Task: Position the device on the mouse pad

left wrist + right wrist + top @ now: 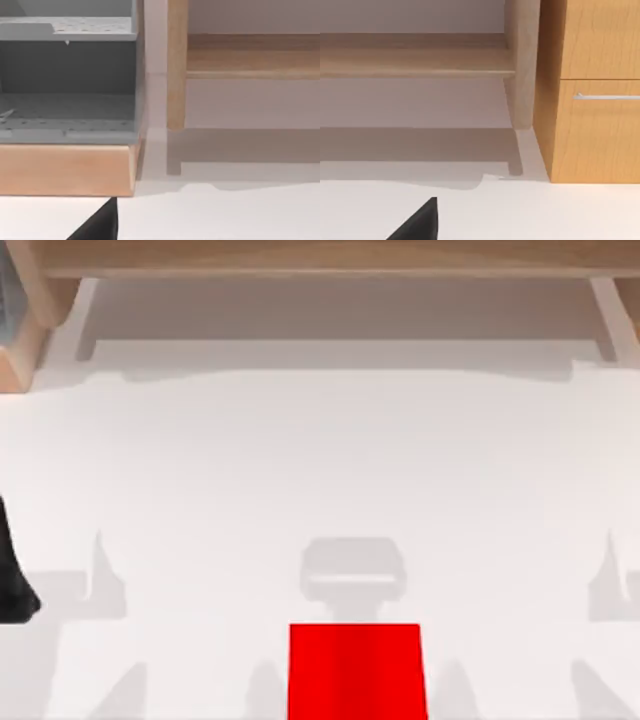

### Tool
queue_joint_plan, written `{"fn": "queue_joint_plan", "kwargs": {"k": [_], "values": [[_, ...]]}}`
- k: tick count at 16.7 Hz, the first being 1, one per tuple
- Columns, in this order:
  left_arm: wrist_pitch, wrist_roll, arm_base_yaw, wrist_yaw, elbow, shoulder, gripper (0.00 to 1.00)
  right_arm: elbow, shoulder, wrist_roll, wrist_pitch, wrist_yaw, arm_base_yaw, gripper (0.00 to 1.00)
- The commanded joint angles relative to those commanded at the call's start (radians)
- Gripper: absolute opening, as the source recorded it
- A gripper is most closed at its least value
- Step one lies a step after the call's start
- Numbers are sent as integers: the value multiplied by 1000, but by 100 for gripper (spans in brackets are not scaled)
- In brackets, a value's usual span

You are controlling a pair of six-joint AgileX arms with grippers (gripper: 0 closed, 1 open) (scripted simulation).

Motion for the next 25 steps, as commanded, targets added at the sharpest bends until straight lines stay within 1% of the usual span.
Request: {"fn": "queue_joint_plan", "kwargs": {"k": [2,4,6,8,11,16,20,25], "values": [[0,0,0,0,0,0,100,0,0,0,0,0,0,100],[0,0,0,0,0,0,100,18,29,-30,-20,-5,4,100],[0,0,0,0,0,0,100,60,98,-101,-64,-17,11,100],[0,0,0,0,0,0,100,122,206,-214,-128,-35,20,100],[0,0,0,0,0,0,100,244,427,-466,-256,-63,27,100],[0,0,0,0,0,0,100,474,868,-1017,-515,-98,-1,100],[0,0,0,0,0,0,100,653,1178,-1430,-722,-103,-67,100],[0,0,0,0,0,0,100,858,1437,-1829,-921,-74,-191,100]]}}
